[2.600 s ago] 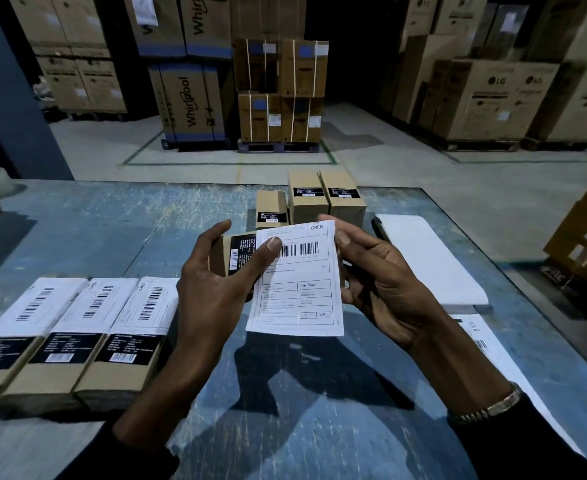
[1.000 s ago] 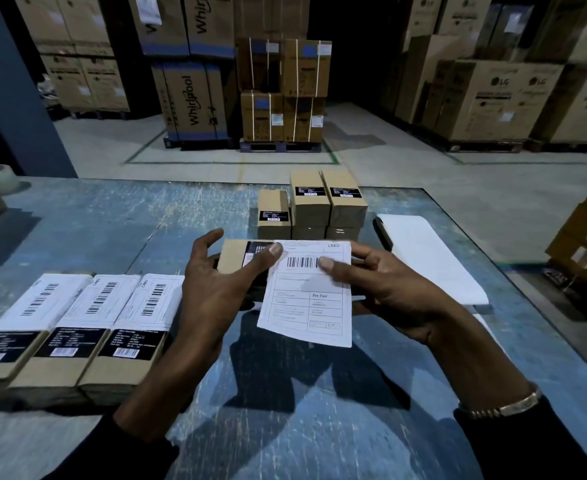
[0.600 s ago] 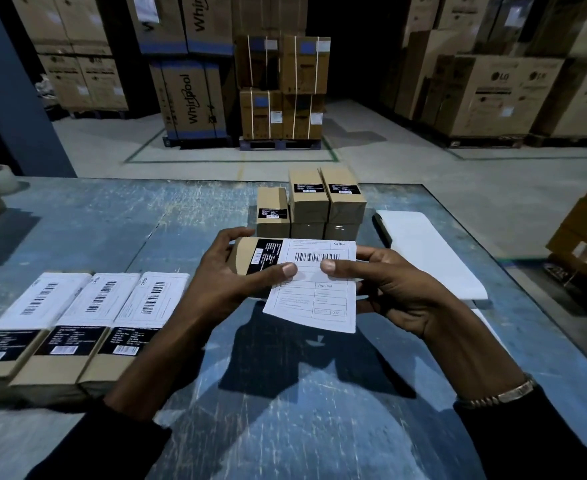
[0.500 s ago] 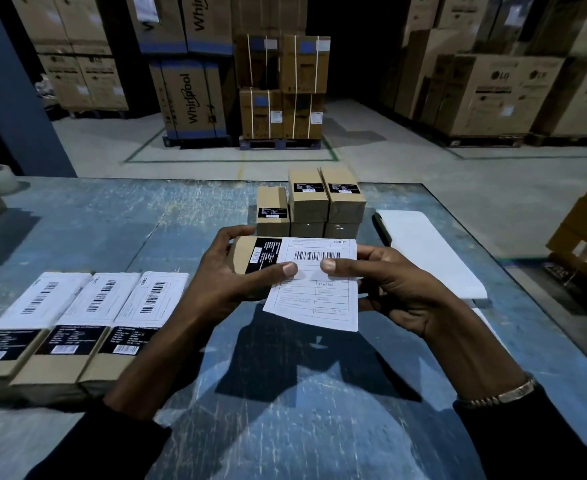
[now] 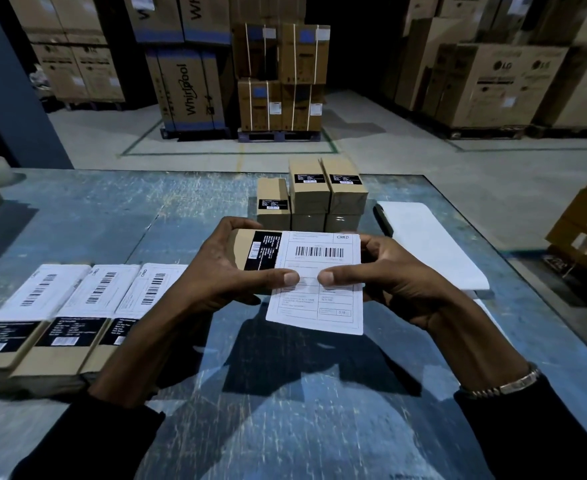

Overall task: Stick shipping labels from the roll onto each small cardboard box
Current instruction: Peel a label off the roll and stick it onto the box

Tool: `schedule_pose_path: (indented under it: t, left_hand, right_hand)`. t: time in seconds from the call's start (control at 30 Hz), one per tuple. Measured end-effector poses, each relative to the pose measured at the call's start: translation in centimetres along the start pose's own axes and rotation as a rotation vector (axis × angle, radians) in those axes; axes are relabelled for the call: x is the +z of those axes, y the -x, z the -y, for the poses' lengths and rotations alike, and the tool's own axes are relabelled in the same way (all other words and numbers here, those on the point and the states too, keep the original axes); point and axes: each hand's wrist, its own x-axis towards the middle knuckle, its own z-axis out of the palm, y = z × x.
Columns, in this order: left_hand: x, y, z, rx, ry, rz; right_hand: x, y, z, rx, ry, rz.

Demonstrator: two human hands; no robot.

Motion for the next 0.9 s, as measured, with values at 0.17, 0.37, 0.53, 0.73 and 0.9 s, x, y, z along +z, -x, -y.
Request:
schedule_pose_path:
  t: [0.17, 0.37, 0.53, 0.73, 0.9]
  left_hand:
    - [0.2, 0.3, -0.1, 0.003, 0.007, -0.011]
    - [0.4, 0.2, -0.2, -0.037, 0.045, -0.017]
    - [0.2, -0.3, 0.2, -0.096, 0.066, -0.045]
    - [0.5, -0.2, 0.2, -0.087, 0.138, -0.050]
    - [1.0, -0.7, 0.9, 0.010, 0.097, -0.171]
  right_hand:
    - [-0.3, -0.1, -0.1, -0.030, -0.018, -0.019]
    - [0.0, -0.1, -0.1, -0.057, 0.027, -0.054]
    - [0.2, -0.3, -0.3, -0.128, 0.064, -0.126]
    - [0.2, -0.5, -0.3, -0.106, -0.028, -0.126]
    - [0.3, -0.9, -0.5, -0.013, -0.288, -0.145]
